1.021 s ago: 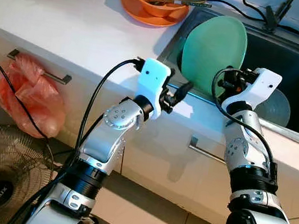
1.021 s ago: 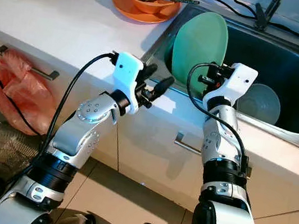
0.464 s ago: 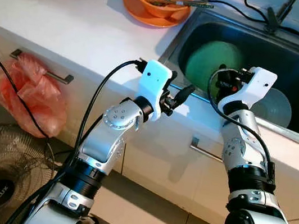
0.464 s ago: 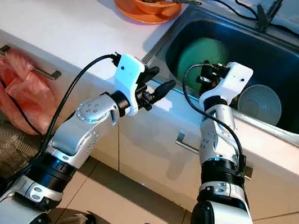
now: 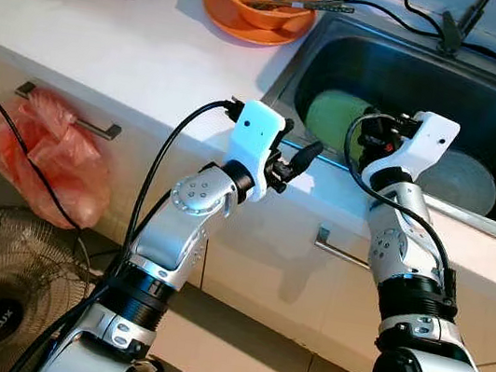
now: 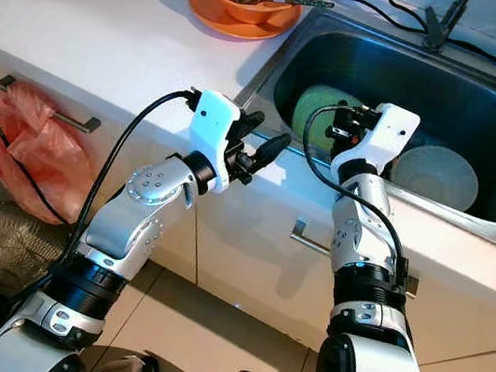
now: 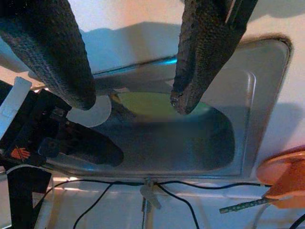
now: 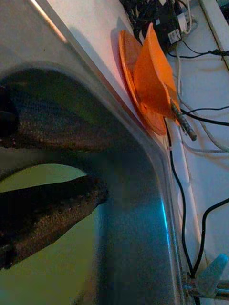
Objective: Kitchen organization
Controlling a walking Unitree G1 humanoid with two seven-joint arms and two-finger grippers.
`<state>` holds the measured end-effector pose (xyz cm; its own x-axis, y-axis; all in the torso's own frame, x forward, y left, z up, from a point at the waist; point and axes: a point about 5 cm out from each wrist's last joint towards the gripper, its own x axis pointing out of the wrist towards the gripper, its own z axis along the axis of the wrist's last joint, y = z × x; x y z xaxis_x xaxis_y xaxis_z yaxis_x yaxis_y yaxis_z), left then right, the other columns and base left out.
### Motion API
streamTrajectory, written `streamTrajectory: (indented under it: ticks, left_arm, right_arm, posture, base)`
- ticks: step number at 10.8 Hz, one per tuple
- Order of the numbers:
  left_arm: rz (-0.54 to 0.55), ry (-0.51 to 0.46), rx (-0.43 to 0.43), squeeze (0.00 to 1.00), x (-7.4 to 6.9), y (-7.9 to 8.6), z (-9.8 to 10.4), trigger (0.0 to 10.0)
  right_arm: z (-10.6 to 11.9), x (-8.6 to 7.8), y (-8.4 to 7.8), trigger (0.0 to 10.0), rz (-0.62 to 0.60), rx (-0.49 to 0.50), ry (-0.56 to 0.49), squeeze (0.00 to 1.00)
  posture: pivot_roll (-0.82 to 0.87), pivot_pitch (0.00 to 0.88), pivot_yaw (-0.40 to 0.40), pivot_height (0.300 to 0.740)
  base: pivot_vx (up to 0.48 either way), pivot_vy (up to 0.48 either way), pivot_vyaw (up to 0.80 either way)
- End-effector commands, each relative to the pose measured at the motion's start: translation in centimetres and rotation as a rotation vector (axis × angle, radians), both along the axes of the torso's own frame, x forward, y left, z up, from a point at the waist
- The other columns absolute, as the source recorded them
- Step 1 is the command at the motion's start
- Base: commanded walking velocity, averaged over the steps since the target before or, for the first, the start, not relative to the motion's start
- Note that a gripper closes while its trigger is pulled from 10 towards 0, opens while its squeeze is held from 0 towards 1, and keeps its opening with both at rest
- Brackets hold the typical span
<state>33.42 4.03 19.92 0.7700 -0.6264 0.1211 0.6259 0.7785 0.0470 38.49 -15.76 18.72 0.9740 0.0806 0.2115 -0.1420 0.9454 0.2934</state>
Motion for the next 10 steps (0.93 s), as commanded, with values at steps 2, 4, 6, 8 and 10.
streamTrajectory:
  ticks: [2, 4, 6, 8, 10]
  left_arm:
    - [0.060, -0.040, -0.029, 0.00, 0.1, 0.4, 0.6, 10.0]
    - [0.181, -0.111, -0.077, 0.00, 0.7, 1.6, 1.7, 10.0]
    - [0.258, -0.141, -0.093, 0.00, 1.1, 2.6, 2.1, 10.0]
    - [0.315, -0.145, -0.134, 0.00, 1.3, 3.6, 2.0, 10.0]
    - [0.338, -0.137, -0.131, 0.00, 1.4, 3.8, 1.8, 10.0]
  right_arm:
    - [1.1, -0.2, 0.3, 10.0, 0.027, 0.035, -0.039, 0.00]
    - [2.3, -0.4, 1.1, 10.0, 0.071, 0.031, -0.092, 0.00]
    - [2.6, -0.7, 1.3, 10.0, 0.067, 0.016, -0.100, 0.00]
    - [2.0, -1.1, 1.0, 10.0, 0.065, -0.011, -0.085, 0.00]
    - [1.6, -1.3, 1.2, 10.0, 0.068, -0.016, -0.060, 0.00]
  posture:
    - [0.04, 0.163, -0.042, 0.740]
    - [0.04, 0.165, -0.043, 0.740]
    - [0.04, 0.165, -0.042, 0.740]
    - [0.03, 0.166, -0.041, 0.740]
    - [0.03, 0.167, -0.038, 0.740]
  base:
    - [0.000, 0.000, 0.00]
    - [0.000, 0.000, 0.00]
    - [0.000, 0.000, 0.00]
    - [0.000, 0.000, 0.00]
    - [0.000, 0.000, 0.00]
